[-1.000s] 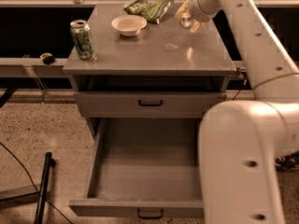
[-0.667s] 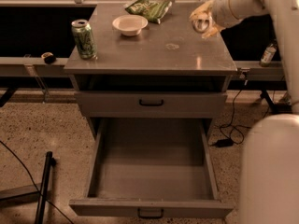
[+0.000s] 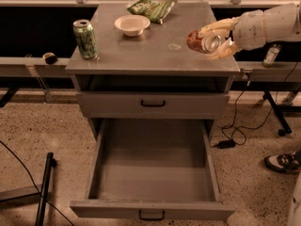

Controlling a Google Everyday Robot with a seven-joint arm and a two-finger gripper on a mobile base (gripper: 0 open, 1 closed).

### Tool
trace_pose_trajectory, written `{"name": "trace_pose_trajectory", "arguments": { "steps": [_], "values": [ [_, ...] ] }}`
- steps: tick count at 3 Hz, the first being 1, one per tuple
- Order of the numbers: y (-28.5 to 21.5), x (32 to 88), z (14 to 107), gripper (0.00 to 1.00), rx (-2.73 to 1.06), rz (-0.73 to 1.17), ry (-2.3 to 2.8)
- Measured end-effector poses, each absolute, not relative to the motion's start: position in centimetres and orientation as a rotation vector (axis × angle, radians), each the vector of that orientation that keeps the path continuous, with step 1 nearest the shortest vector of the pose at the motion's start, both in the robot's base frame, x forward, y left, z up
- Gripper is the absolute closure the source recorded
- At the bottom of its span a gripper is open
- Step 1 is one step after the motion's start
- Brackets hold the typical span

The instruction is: Place coke can into middle drawer

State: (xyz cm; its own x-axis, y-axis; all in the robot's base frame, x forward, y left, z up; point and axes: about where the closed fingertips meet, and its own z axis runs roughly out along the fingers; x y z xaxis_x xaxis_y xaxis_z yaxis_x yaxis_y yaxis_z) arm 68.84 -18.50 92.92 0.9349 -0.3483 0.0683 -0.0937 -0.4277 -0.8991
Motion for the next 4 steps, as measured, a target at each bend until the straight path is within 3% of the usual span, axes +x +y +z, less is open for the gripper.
{"name": "trace_pose_trajectory", "arguments": {
  "steps": [1,4],
  "values": [
    [-18.1,61.7,91.3,1.00,-1.941,-0.357,0.232],
    [-15.5,58.7,88.4,1.00,-1.975,-0.308,0.100]
  ]
}}
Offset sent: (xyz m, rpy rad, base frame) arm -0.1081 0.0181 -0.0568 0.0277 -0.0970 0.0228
